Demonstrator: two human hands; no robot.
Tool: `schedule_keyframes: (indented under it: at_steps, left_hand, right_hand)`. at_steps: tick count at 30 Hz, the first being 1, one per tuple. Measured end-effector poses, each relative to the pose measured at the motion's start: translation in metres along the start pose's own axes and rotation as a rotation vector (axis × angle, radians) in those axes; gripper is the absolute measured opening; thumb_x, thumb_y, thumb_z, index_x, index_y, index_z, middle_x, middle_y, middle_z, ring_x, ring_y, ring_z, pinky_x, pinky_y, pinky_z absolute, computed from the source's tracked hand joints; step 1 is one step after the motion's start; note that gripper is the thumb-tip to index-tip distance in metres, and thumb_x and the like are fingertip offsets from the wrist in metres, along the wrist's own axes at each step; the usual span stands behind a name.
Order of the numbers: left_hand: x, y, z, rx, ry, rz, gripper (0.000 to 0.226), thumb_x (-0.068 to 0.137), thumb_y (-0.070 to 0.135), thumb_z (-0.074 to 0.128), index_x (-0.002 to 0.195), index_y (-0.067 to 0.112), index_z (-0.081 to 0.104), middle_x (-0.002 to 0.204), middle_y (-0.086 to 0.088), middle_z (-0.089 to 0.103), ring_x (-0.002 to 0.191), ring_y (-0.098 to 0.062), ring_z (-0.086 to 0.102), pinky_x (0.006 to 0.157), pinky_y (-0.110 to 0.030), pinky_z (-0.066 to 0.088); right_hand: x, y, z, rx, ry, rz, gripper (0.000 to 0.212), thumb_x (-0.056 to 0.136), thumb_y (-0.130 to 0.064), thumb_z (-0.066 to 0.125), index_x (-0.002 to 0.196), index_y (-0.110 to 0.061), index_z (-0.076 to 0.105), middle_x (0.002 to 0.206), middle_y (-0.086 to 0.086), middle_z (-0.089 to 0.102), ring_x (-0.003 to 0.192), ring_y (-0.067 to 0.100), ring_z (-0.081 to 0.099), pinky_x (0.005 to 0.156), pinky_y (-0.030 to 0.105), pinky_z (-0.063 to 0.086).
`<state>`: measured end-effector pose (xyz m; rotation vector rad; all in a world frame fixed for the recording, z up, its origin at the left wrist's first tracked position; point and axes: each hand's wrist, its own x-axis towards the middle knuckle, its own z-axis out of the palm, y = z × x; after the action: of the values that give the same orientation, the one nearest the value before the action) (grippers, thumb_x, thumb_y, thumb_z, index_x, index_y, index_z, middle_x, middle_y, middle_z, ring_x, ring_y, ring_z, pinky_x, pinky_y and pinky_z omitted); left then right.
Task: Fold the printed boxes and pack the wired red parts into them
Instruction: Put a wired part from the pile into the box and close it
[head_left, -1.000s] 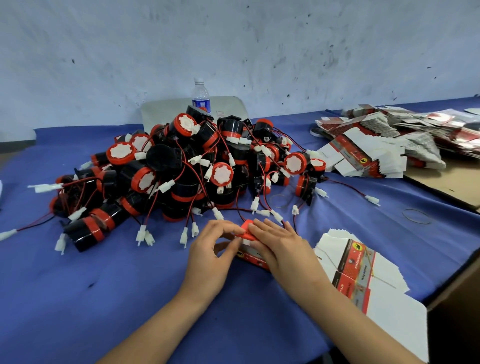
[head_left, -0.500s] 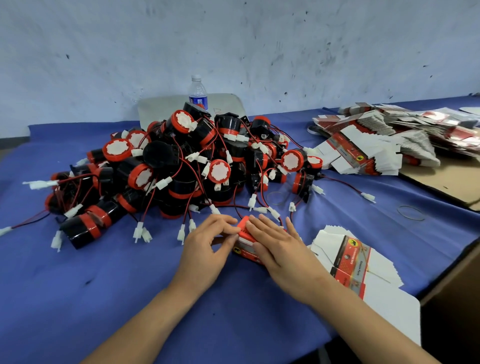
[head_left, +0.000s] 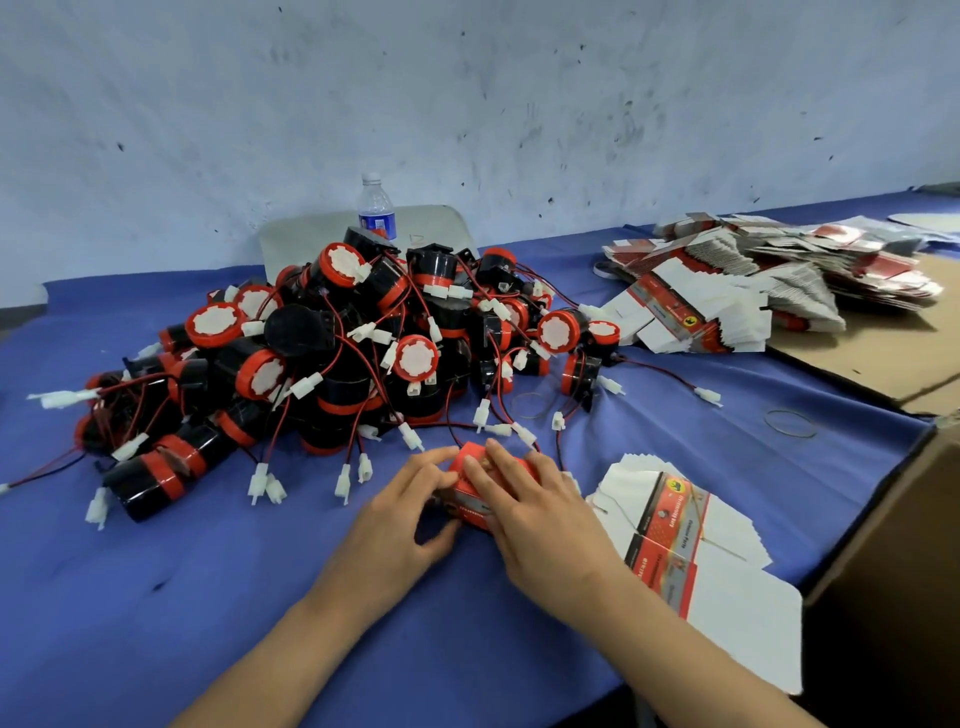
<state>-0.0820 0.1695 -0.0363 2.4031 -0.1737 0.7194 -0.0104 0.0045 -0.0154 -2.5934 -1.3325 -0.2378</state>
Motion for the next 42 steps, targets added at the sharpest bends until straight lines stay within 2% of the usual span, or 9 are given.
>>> schedule_keyframes:
  at_steps: [3, 7, 15, 23, 27, 31, 34, 36, 42]
  left_hand:
    - [0.000, 0.001, -0.002, -0.008, -0.045, 0.016, 0.068, 0.073, 0.005, 0.079, 0.127, 0.034, 0.049, 0.141, 0.034, 0.036, 0.126, 0.011, 0.040, 0.099, -0.007, 0.035]
    - [0.002, 0.007, -0.006, -0.092, 0.096, -0.071, 0.052, 0.069, 0.035, 0.070, 0.116, 0.043, 0.050, 0.119, 0.034, 0.052, 0.105, 0.013, 0.053, 0.087, -0.003, 0.039]
    - [0.004, 0.013, -0.003, -0.180, 0.158, -0.082, 0.055, 0.073, 0.025, 0.076, 0.117, 0.046, 0.050, 0.117, 0.031, 0.054, 0.103, 0.008, 0.056, 0.083, -0.005, 0.042]
    - [0.001, -0.014, -0.002, -0.355, 0.271, -0.260, 0.073, 0.088, 0.010, 0.065, 0.121, 0.068, 0.037, 0.124, 0.034, 0.050, 0.093, 0.002, 0.062, 0.071, -0.009, 0.050]
    - [0.003, -0.028, 0.006, -0.345, 0.236, -0.298, 0.078, 0.087, -0.001, 0.064, 0.125, 0.062, 0.039, 0.121, 0.024, 0.057, 0.086, -0.009, 0.066, 0.075, 0.004, 0.040]
    - [0.004, -0.034, 0.006, -0.336, 0.215, -0.311, 0.078, 0.088, -0.002, 0.062, 0.126, 0.062, 0.040, 0.116, 0.029, 0.060, 0.076, -0.005, 0.069, 0.074, 0.001, 0.044]
    - [0.005, -0.036, 0.005, -0.326, 0.224, -0.325, 0.075, 0.090, -0.001, 0.060, 0.124, 0.063, 0.041, 0.115, 0.023, 0.062, 0.074, -0.003, 0.069, 0.073, -0.002, 0.048]
    - [0.004, -0.032, 0.004, -0.335, 0.213, -0.333, 0.074, 0.091, 0.000, 0.058, 0.123, 0.065, 0.040, 0.113, 0.024, 0.062, 0.075, -0.004, 0.070, 0.073, -0.008, 0.051]
    - [0.001, -0.014, -0.002, -0.303, 0.191, -0.317, 0.066, 0.091, 0.004, 0.059, 0.122, 0.059, 0.043, 0.114, 0.026, 0.060, 0.080, 0.000, 0.066, 0.077, -0.014, 0.049]
  right_hand:
    - [0.000, -0.011, -0.006, 0.212, 0.244, 0.000, 0.043, 0.093, -0.027, 0.055, 0.135, -0.020, 0.051, 0.136, -0.001, 0.052, 0.099, 0.027, 0.054, 0.089, 0.035, 0.045]
    - [-0.003, -0.005, -0.019, 0.455, 0.142, 0.014, 0.060, 0.082, -0.055, 0.064, 0.135, -0.032, 0.045, 0.129, -0.014, 0.049, 0.109, 0.014, 0.048, 0.091, 0.025, 0.039]
    - [-0.002, 0.000, -0.026, 0.245, 0.300, -0.035, 0.050, 0.079, -0.036, 0.072, 0.123, -0.019, 0.056, 0.118, -0.007, 0.060, 0.111, 0.016, 0.041, 0.091, 0.030, 0.041]
    - [0.002, 0.046, -0.080, 1.596, 0.940, 0.578, 0.028, 0.082, -0.013, 0.073, 0.101, -0.011, 0.052, 0.085, -0.001, 0.064, 0.070, 0.009, 0.063, 0.066, 0.021, 0.052]
    - [-0.021, 0.077, -0.111, 2.280, 1.251, 0.344, 0.010, 0.091, -0.015, 0.060, 0.098, -0.008, 0.061, 0.099, 0.010, 0.069, 0.091, 0.020, 0.067, 0.076, 0.030, 0.059]
    - [-0.047, 0.094, -0.129, 2.487, 1.460, -0.196, 0.042, 0.086, -0.037, 0.060, 0.114, -0.006, 0.058, 0.112, 0.020, 0.067, 0.108, 0.029, 0.065, 0.087, 0.036, 0.056]
    - [-0.052, 0.094, -0.133, 2.490, 1.353, -0.224, 0.067, 0.084, -0.050, 0.056, 0.135, -0.010, 0.040, 0.119, 0.022, 0.064, 0.106, 0.034, 0.066, 0.085, 0.039, 0.057]
    - [-0.050, 0.092, -0.131, 2.220, 1.142, 0.182, 0.060, 0.087, -0.046, 0.057, 0.135, -0.014, 0.043, 0.110, 0.015, 0.070, 0.102, 0.030, 0.068, 0.079, 0.033, 0.058]
    - [-0.056, 0.090, -0.099, 0.600, -0.175, 0.889, 0.072, 0.078, -0.041, 0.075, 0.140, -0.026, 0.042, 0.143, -0.002, 0.045, 0.118, 0.018, 0.049, 0.090, 0.025, 0.044]
